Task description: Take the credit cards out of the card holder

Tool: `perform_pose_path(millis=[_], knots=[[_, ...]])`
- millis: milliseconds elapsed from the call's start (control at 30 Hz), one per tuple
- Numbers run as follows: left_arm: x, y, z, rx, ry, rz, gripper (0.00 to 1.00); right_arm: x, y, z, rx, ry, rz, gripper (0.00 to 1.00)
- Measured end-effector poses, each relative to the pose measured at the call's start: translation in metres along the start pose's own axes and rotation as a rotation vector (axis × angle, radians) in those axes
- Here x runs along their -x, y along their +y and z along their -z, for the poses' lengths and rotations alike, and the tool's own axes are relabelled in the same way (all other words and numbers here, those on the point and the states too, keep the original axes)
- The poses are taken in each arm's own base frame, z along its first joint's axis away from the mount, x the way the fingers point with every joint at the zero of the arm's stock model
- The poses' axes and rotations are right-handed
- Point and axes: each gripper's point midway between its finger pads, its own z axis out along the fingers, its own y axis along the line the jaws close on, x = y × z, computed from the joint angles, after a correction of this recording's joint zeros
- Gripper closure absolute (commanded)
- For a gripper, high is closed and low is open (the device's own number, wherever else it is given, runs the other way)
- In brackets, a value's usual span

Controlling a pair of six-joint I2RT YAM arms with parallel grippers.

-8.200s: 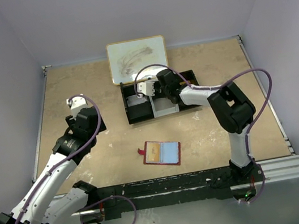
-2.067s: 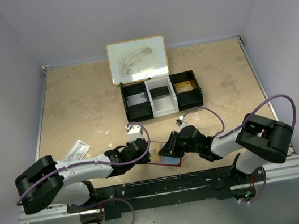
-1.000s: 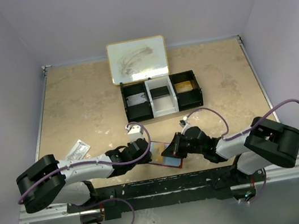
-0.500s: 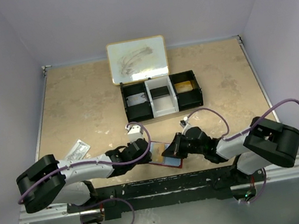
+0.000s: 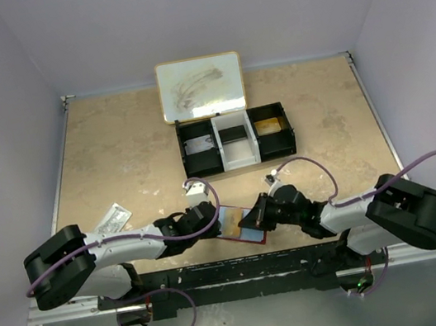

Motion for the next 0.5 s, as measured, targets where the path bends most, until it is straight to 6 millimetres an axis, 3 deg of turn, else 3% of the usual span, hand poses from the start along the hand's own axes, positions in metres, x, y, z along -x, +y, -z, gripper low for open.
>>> perform_pose_path(millis=[267,500], knots=[[0.000,0.000,0.000,0.001,0.000,-0.001,0.96,0.000,-0.008,0.002,-0.023,0.000,-0.004,0.94],[0.001,-0.002,0.002,-0.006,0.005,-0.005,0.79,-0.001,-0.012,0.003,-0.032,0.000,-0.005,0.94]])
